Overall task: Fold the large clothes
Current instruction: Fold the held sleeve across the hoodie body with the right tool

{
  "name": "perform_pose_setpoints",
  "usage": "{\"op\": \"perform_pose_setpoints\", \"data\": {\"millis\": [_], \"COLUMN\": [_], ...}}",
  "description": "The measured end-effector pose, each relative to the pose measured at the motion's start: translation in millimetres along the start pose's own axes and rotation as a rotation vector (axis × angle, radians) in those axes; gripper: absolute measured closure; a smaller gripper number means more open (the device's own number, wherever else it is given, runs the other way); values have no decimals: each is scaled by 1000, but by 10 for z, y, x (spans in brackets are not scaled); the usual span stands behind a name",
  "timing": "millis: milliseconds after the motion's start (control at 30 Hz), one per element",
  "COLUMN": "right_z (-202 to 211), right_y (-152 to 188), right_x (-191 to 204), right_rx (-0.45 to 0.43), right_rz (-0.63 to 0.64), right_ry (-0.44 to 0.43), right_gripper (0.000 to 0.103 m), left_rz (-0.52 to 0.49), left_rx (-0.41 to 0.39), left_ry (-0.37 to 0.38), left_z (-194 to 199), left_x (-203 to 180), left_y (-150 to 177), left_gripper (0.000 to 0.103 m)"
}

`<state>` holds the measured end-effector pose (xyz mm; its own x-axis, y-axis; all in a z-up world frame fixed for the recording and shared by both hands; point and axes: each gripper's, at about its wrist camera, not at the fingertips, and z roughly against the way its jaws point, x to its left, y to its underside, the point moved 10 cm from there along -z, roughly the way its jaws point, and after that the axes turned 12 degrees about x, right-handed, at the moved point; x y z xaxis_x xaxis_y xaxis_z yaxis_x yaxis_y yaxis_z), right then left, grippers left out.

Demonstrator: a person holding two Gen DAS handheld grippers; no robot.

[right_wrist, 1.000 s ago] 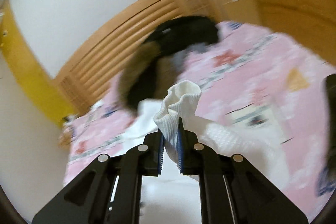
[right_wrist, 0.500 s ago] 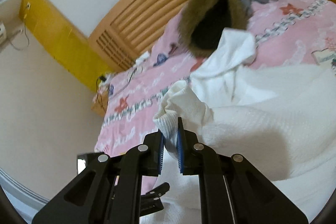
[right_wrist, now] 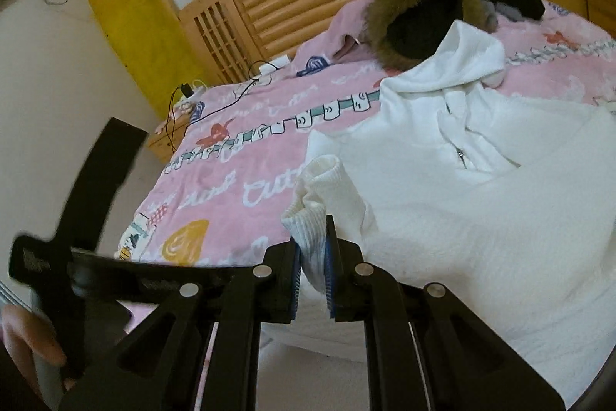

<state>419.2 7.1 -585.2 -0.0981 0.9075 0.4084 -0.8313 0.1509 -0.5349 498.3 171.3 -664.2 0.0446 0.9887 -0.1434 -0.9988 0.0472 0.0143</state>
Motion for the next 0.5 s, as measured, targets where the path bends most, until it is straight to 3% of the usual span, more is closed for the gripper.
{"op": "perform_pose_setpoints", "data": {"millis": [133, 200, 267, 333, 500], "right_z": [34, 63, 70, 86, 102], "right_y": [66, 112, 143, 177, 271], "right_x": [-45, -17, 13, 61, 150], "right_rx": [-30, -50, -61, -75, -93], "right_rz": [85, 160, 209, 275, 386], "right_ry": [41, 75, 93, 117, 154], "right_gripper": [93, 93, 93, 93, 93], "left_rz": [23, 48, 57, 24, -48], "left_rx": [-2, 19, 46, 80, 162], "left_ry": [159, 350, 466, 493, 427], "left_z": [37, 68, 94, 79, -70], "left_x": [5, -98, -209, -344, -526], "left_y": [-7, -10, -10, -20, -82], "left_gripper": [7, 7, 7, 7, 7]}}
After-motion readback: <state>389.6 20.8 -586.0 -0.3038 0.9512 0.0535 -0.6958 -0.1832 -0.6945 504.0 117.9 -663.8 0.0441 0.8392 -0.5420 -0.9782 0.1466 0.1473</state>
